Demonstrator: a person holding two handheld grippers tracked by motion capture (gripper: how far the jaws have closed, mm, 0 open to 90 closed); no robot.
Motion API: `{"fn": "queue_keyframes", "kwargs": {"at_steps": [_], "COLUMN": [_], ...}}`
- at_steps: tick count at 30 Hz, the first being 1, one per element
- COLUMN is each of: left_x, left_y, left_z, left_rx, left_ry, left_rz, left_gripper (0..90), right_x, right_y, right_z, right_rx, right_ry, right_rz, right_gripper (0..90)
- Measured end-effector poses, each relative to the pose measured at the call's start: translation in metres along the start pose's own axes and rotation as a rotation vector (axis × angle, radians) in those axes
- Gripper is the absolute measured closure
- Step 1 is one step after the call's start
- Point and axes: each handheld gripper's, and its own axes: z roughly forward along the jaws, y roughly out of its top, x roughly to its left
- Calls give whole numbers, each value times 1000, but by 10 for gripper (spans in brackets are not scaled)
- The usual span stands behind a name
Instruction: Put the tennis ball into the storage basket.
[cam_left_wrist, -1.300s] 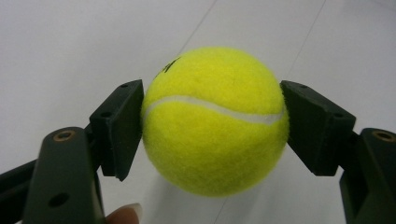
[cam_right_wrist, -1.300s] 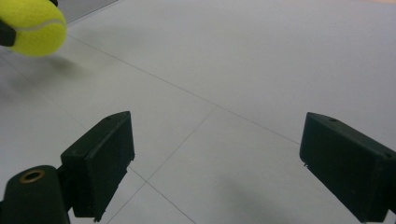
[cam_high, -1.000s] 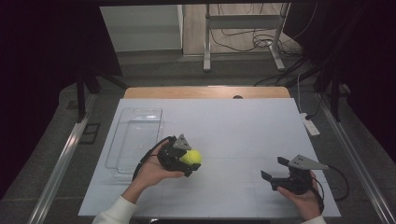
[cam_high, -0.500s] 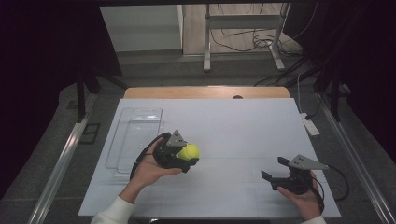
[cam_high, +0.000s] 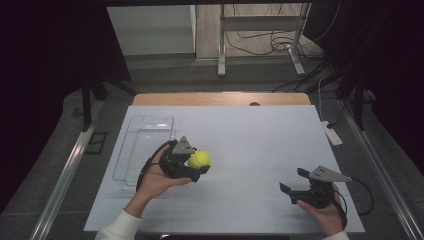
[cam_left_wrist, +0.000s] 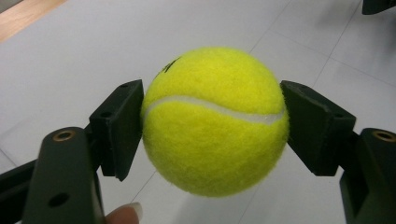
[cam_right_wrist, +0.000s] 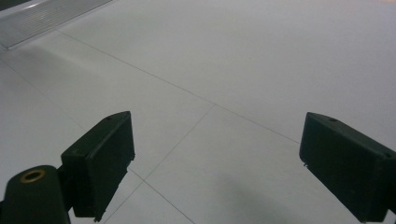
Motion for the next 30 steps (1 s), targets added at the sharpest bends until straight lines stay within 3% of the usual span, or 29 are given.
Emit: {"fn": "queue_keyframes", "kwargs": {"at_steps": [30], "left_x": [13], "left_y": [-2], "left_z": [-20], "left_rx": [-69], "left_ry": [53], "left_rz": [-41], "left_gripper": [263], "right_x": [0], "right_y": [0], "right_z": [-1], "right_rx": [-3], "right_ry": [-10], "right_rz": [-1], "right_gripper": [104]}}
